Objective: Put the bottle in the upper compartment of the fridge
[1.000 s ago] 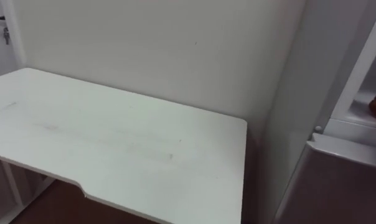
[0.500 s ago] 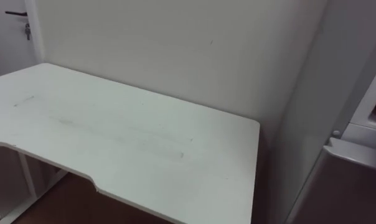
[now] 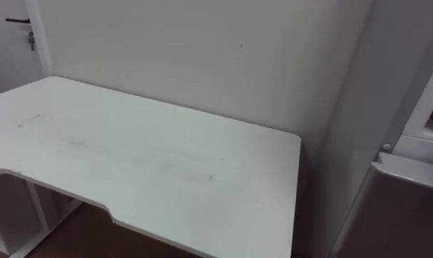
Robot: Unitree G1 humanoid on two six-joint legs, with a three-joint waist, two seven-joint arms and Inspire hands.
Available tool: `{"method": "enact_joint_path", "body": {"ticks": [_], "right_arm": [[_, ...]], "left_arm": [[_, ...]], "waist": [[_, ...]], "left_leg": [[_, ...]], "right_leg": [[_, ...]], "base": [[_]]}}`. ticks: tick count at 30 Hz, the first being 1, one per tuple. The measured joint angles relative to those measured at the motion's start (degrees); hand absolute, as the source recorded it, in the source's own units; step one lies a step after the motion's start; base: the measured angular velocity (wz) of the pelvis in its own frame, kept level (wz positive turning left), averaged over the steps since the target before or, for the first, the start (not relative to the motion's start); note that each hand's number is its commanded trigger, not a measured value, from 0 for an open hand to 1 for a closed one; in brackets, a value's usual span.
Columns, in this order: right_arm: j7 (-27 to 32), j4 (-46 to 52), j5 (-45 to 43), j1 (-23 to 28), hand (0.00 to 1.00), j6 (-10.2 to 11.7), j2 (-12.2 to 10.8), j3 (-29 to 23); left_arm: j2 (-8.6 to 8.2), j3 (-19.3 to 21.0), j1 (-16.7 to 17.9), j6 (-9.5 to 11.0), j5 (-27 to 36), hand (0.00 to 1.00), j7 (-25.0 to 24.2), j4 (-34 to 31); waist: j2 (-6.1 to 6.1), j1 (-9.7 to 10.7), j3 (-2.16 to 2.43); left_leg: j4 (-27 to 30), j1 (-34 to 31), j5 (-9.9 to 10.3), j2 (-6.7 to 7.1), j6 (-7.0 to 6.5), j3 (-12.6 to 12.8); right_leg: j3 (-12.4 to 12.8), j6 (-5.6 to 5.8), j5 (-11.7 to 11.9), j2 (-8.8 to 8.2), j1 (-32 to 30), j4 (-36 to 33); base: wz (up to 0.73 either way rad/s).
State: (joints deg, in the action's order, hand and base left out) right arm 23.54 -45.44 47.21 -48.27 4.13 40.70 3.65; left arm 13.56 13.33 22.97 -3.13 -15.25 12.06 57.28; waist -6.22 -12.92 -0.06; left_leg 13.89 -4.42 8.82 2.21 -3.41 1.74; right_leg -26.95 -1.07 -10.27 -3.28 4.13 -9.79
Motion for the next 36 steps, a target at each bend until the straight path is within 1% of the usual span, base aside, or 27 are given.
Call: {"method": "enact_joint_path", "body": {"ticks": [2, 6, 9, 16, 20, 22, 25, 26, 29, 32, 35, 36], "right_arm": [[-1.0, -0.5, 0.0, 0.0, 0.0, 0.0, 0.0, 0.2], [-1.8, -1.5, 0.1, 0.0, 0.0, 0.0, 0.0, 0.2], [-2.3, -1.9, 0.0, 0.0, 0.0, 0.0, 0.0, 0.2], [-3.5, -2.5, 0.0, 0.0, 0.0, -0.2, 0.0, 0.2], [-3.7, -2.5, 0.2, 0.0, 0.0, -0.5, 0.0, 0.2], [-3.7, -2.5, 0.2, 0.1, 0.0, -0.5, 0.0, 0.2], [-3.8, -2.4, 0.2, 0.4, 0.0, -0.5, 0.0, 0.2], [-4.1, -1.8, 0.2, 0.9, 0.0, -0.5, 0.0, 0.2], [-5.3, -0.5, 0.5, 2.3, 0.0, -0.5, 0.0, 0.1], [-5.8, -0.4, 1.9, 2.5, 0.0, -0.5, 0.0, 0.1], [-6.1, 2.9, 2.1, 5.0, 0.0, -0.5, 0.0, 0.0], [-6.1, 4.4, 2.1, 6.1, 0.0, -0.5, 0.0, 0.0]], "left_arm": [[0.0, 0.0, 0.0, 0.1, 0.0, 0.0, -0.1, 0.0], [0.0, 0.0, 0.0, 0.2, 0.0, 0.0, -0.3, 0.0], [0.01, 0.0, 0.0, 0.2, 0.0, 0.0, -0.4, 0.0], [0.02, 0.0, 0.0, 0.3, 0.0, 0.0, -1.2, 0.0], [0.03, 0.0, 0.0, 0.3, 0.1, 0.0, -1.4, 0.1], [0.03, 0.0, 0.0, 0.3, 0.1, 0.0, -1.4, 0.1], [-0.02, -0.1, 0.0, 0.3, 0.1, 0.0, -1.3, 0.1], [-0.09, 0.0, 0.0, 0.3, 0.1, 0.0, -1.3, 0.1], [-0.13, 0.0, 0.0, 0.4, 0.1, 0.0, -1.3, 0.1], [-0.42, 0.0, 0.1, 0.6, 0.1, 0.0, -1.3, 0.2], [-0.44, 0.1, 0.2, 0.6, 0.1, 0.0, -1.3, 0.1], [-0.44, 0.1, 0.0, 0.6, 0.2, 0.0, -1.3, 0.0]], "waist": [[-0.16, 0.0, 0.0], [-0.71, 0.0, -0.28], [-0.84, 0.1, -0.38], [-1.19, 0.2, -0.43], [-1.51, 0.2, -0.23], [-1.52, 0.3, -0.23], [-1.57, 1.2, -0.2], [-1.55, 1.2, -0.21], [-1.44, 1.5, -0.17], [-1.09, 1.5, 0.1], [-0.91, 1.7, 0.29], [-0.75, 2.1, 0.52]], "left_leg": [[0.0, 0.0, 0.0, -0.01, 0.01, 0.0], [0.1, 0.0, 0.0, -0.02, 0.0, 0.0], [0.6, -0.1, 0.1, -0.03, -0.03, 0.0], [0.8, -0.2, 0.2, -0.12, -0.01, 0.1], [0.6, -0.1, 0.2, -0.19, 0.04, 0.2], [0.6, 0.1, 0.3, -0.21, 0.07, 0.2], [0.5, 0.7, 0.3, -0.29, 0.1, 0.8], [0.4, 0.9, 0.3, -0.45, 0.1, 1.3], [0.2, 1.2, 0.3, -0.5, 0.1, 1.4], [-0.4, 2.3, 0.2, -0.55, 0.08, 2.2], [-1.1, 3.8, 0.2, -0.46, 0.08, 2.5], [-1.2, 4.1, 0.3, -0.44, 0.09, 2.5]], "right_leg": [[0.0, 0.0, 0.0, 0.0, 0.0, 0.0], [0.0, -0.01, 0.0, -0.02, 0.1, 0.0], [0.0, -0.02, 0.0, -0.01, 0.0, -0.1], [0.2, -0.09, 0.1, 0.11, 0.1, 0.0], [0.4, -0.09, 0.1, 0.22, 0.1, 0.2], [0.4, -0.1, 0.1, 0.26, 0.5, 0.3], [0.2, -0.1, 0.1, 0.24, 0.9, 0.4], [0.3, -0.1, 0.1, 0.23, 0.9, 0.3], [0.7, -0.1, 0.1, 0.22, 1.1, 0.2], [1.5, -0.1, 0.1, 0.16, 1.5, 0.1], [1.8, 0.01, 0.0, 0.11, 2.8, 0.4], [1.9, 0.06, 0.0, 0.16, 3.0, 0.9]], "base": [[0.0], [0.0], [0.0], [0.0], [0.0], [0.02], [0.03], [-0.05], [-0.05], [-0.12], [-0.06], [0.0]]}}
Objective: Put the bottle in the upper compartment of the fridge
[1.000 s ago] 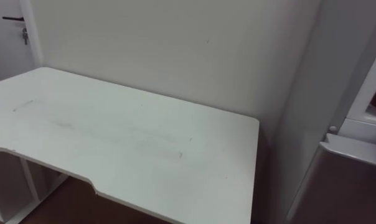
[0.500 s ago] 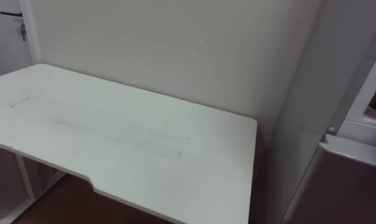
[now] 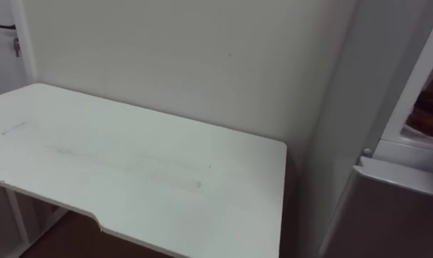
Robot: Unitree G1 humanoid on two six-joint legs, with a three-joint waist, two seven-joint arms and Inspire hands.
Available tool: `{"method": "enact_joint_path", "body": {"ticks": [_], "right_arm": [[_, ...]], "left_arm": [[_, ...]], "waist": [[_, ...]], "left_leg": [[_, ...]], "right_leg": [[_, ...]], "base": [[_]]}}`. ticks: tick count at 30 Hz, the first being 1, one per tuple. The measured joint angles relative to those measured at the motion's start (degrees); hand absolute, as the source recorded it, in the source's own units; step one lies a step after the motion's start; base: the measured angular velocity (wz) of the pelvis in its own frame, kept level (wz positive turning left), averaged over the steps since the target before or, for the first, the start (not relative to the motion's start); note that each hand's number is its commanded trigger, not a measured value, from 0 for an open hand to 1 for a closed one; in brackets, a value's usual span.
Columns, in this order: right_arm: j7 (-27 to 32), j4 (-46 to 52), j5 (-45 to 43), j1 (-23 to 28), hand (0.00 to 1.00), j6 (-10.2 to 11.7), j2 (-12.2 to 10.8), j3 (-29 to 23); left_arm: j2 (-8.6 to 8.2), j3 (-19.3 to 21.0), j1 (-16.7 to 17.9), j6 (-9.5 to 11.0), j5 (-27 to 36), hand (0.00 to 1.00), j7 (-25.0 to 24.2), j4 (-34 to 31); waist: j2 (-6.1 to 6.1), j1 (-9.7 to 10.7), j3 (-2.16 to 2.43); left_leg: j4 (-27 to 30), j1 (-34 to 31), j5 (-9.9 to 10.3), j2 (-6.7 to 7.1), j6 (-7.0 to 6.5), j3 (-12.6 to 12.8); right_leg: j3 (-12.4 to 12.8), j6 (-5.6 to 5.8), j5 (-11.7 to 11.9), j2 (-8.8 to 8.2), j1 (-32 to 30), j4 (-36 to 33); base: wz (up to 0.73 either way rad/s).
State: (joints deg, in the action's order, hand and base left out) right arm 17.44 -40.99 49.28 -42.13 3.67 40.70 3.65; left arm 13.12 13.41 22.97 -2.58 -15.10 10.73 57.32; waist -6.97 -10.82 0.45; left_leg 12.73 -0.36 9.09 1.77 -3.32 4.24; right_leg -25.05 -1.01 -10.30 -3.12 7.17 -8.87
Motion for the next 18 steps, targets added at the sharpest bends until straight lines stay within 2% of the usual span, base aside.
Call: {"method": "enact_joint_path", "body": {"ticks": [1, 5, 13, 18], "right_arm": [[0.0, 0.8, 0.1, 0.4, 0.0, 0.0, 0.0, 0.0], [-0.9, 5.3, 0.6, 2.5, 0.0, 0.0, 0.0, -0.4], [-1.2, 8.7, 0.2, 3.8, 0.0, 0.0, 0.0, -1.1], [1.1, 13.8, -0.4, 6.3, 0.0, 0.0, 0.0, -5.2]], "left_arm": [[0.0, -0.1, -0.3, 0.0, 0.2, 0.0, 0.0, 0.0], [-0.2, -0.2, -0.9, 0.0, 2.2, 0.0, 0.0, 0.0], [-1.07, -0.2, -0.9, 0.0, 2.2, 0.0, 0.0, 0.0], [-1.0, -0.2, -1.0, 0.0, 2.1, 0.0, 0.0, 0.1]], "waist": [[-0.13, 0.3, 0.16], [0.64, 1.4, -0.03], [0.73, 4.2, -0.02], [0.75, 4.5, -0.04]], "left_leg": [[0.0, 0.1, 0.0, 0.0, 0.0, 0.0], [-0.8, 1.5, 0.0, -0.06, 0.02, 0.8], [-2.1, 2.6, 0.0, -0.15, 0.02, 2.5], [-3.0, 3.3, 0.0, -0.16, 0.01, 3.4]], "right_leg": [[0.0, 0.02, 0.0, 0.01, 0.0, 0.2], [1.3, 0.05, 0.0, 0.19, 0.9, 0.2], [3.2, 0.1, 0.0, 0.34, 1.0, 0.2], [5.3, 0.11, 0.0, 0.52, 0.8, 0.2]], "base": [[0.0], [-0.12], [-0.09], [-0.08]]}}
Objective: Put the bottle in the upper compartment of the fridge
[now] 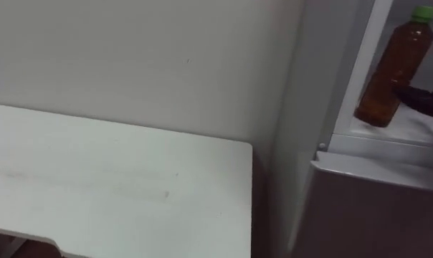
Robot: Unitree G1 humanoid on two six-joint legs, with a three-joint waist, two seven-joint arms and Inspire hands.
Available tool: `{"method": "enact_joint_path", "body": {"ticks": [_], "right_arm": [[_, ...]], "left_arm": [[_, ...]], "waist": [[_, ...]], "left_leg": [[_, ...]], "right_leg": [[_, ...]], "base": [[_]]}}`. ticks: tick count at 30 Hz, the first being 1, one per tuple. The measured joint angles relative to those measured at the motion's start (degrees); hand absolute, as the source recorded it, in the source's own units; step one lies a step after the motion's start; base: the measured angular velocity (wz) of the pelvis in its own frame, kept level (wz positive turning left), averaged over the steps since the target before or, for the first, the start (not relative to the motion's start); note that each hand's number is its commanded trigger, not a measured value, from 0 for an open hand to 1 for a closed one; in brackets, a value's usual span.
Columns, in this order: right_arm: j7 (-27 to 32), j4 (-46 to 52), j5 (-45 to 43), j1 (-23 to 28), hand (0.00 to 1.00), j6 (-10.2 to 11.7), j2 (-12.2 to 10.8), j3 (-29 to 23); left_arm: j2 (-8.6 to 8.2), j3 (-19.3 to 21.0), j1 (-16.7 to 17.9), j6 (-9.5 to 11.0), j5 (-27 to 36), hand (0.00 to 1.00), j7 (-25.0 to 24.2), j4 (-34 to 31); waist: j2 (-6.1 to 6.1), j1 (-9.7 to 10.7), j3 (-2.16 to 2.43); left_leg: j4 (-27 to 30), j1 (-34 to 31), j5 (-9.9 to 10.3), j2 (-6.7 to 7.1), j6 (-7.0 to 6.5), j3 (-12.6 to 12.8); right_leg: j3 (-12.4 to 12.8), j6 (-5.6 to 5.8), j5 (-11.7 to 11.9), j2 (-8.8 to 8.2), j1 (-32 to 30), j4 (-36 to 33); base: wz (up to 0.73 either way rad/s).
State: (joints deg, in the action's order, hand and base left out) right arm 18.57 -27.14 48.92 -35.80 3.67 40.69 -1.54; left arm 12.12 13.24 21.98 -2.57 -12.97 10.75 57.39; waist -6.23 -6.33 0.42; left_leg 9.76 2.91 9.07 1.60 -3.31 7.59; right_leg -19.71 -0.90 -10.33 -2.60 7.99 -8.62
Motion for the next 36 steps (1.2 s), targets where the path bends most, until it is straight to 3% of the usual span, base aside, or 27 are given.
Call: {"method": "enact_joint_path", "body": {"ticks": [6, 11, 13, 15, 24, 31, 36], "right_arm": [[3.1, 12.8, -2.3, 7.3, 0.0, 0.1, -0.5, -2.6], [4.7, 17.6, -2.3, 8.5, 0.0, 0.1, -0.9, -2.7], [5.1, 22.2, -3.7, 9.9, 0.0, 0.2, -2.9, -2.9], [4.8, 27.1, -5.0, 11.5, 0.0, 0.7, -6.4, -3.0], [3.3, 41.1, -6.6, 20.4, 0.0, 1.4, -13.3, -3.4], [-1.2, 45.6, -1.5, 24.3, 0.0, 3.1, -18.6, -4.7], [-3.0, 47.2, 0.4, 31.7, 0.0, 3.4, -22.7, -4.7]], "left_arm": [[-0.1, 0.0, -0.6, 0.1, -0.1, 0.0, 0.4, 0.3], [-0.19, 0.0, -1.8, 0.1, 0.0, 0.0, 1.5, 1.1], [-0.3, -0.4, -1.9, 0.0, 0.0, 0.0, 1.6, 1.9], [-0.8, -2.0, -2.3, 0.0, -0.1, 0.0, 1.6, 2.3], [-2.16, -6.2, -2.3, 0.1, -0.2, 0.0, 2.3, 2.3], [-2.46, -7.7, -3.3, 0.6, 0.0, 0.0, 2.7, 2.3], [-2.9, -9.2, -5.0, 1.9, -0.1, 0.0, 3.8, 4.5]], "waist": [[0.26, 0.3, -0.14], [0.63, 1.0, -0.15], [1.08, 1.4, -0.15], [1.62, 1.5, -0.17], [3.05, 3.1, -0.06], [3.8, 5.1, 0.12], [4.29, 6.0, 0.24]], "left_leg": [[-0.3, -0.1, 0.0, -0.05, -0.02, 0.0], [-0.2, -0.2, 0.0, -0.12, -0.03, 0.3], [-0.2, -0.1, 0.0, -0.24, -0.04, 0.7], [-0.2, 0.1, 0.1, -0.42, -0.03, 1.4], [-0.2, 0.5, 0.3, -0.86, 0.01, 3.5], [-0.2, 0.6, 0.4, -1.11, 0.14, 4.8], [-0.3, 0.7, 0.6, -1.18, 0.2, 5.3]], "right_leg": [[0.2, 0.02, 0.1, -0.05, -0.3, -0.2], [0.9, -0.03, 0.2, 0.01, -0.7, -0.4], [1.3, -0.03, 0.2, 0.06, -0.9, -0.6], [2.0, -0.05, 0.2, 0.1, -1.2, -1.1], [4.0, -0.19, 0.3, 0.32, -2.4, -1.0], [5.5, -0.33, 0.4, 0.65, -3.0, -0.9], [5.9, -0.33, 0.4, 0.69, -3.1, -1.0]], "base": [[-0.02], [-0.05], [-0.1], [-0.16], [-0.13], [-0.1], [-0.04]]}}
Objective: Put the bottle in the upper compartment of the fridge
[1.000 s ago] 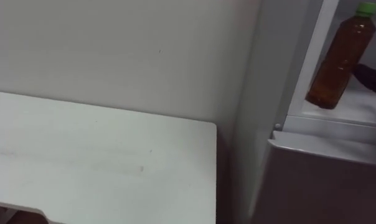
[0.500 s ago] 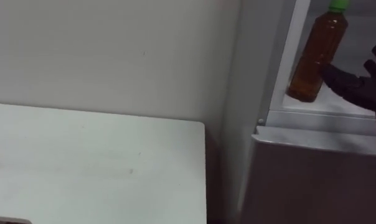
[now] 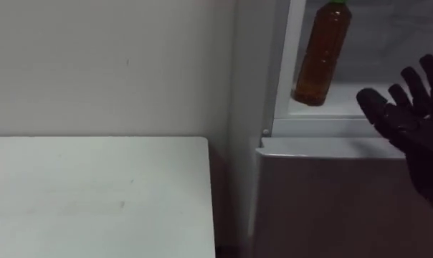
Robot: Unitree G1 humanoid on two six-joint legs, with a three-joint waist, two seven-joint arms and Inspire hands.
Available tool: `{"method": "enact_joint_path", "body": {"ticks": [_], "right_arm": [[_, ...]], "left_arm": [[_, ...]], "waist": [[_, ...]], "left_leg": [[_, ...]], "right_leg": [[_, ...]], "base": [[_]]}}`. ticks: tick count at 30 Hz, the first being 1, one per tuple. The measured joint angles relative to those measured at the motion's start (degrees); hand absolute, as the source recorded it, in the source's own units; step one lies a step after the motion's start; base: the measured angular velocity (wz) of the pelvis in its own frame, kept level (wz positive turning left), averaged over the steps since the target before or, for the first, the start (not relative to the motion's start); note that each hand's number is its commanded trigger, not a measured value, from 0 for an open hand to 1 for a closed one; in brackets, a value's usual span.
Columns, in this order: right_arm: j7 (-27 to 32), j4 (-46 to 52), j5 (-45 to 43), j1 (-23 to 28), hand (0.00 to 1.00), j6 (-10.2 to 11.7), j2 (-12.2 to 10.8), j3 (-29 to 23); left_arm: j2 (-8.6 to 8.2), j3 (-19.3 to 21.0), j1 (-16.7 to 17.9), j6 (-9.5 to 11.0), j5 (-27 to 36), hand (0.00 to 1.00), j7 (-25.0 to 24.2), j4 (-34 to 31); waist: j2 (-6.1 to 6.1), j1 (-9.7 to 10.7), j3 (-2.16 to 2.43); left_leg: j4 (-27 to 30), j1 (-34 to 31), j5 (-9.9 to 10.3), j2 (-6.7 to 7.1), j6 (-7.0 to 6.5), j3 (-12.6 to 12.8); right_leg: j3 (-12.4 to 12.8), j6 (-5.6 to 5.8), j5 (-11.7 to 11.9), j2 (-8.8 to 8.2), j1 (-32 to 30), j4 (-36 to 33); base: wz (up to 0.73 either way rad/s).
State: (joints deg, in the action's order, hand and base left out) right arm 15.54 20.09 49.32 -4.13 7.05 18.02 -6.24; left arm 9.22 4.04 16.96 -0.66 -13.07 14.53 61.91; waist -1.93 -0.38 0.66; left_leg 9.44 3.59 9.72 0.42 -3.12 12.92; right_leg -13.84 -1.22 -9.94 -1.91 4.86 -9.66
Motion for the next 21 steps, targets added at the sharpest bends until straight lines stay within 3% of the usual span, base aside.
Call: {"method": "enact_joint_path", "body": {"ticks": [7, 10, 14, 21], "right_arm": [[-2.7, 0.4, 2.1, 5.0, 0.0, 1.1, -1.8, 0.0], [-3.3, 0.2, 1.8, 9.2, 0.0, 1.2, -4.4, 0.5], [-3.3, -5.0, -2.8, 14.4, 0.0, 1.1, -5.1, 0.6], [-1.7, -18.2, -2.6, 18.7, 0.0, 1.2, -7.3, 1.1]], "left_arm": [[-0.74, -1.0, -0.5, 0.7, 0.0, 0.0, 1.5, 2.5], [-1.25, -1.9, -1.1, 0.8, 0.0, 0.0, 1.8, 2.3], [-1.36, -3.8, -2.0, 0.9, 0.0, 0.0, 2.2, 2.4], [-1.48, -3.8, -3.7, 2.6, 2.5, 0.0, 2.4, 2.8]], "waist": [[1.43, 0.3, 0.07], [1.41, 0.3, -0.05], [1.65, 0.3, -0.18], [2.22, 1.8, -0.5]], "left_leg": [[0.0, 0.2, 0.4, -0.43, 0.09, 2.0], [0.1, -0.1, 0.5, -0.63, 0.25, 2.2], [0.1, -0.5, 0.6, -0.73, 0.27, 2.7], [-0.2, -0.2, 0.8, -0.75, 0.45, 2.9]], "right_leg": [[1.9, -0.07, 0.1, 0.38, -0.7, -0.2], [2.6, -0.17, 0.1, 0.65, -1.2, -0.2], [3.2, -0.26, 0.3, 0.79, -1.8, -0.2], [4.4, -0.27, 0.3, 1.07, -1.9, -0.1]], "base": [[-0.15], [-0.09], [-0.07], [-0.08]]}}
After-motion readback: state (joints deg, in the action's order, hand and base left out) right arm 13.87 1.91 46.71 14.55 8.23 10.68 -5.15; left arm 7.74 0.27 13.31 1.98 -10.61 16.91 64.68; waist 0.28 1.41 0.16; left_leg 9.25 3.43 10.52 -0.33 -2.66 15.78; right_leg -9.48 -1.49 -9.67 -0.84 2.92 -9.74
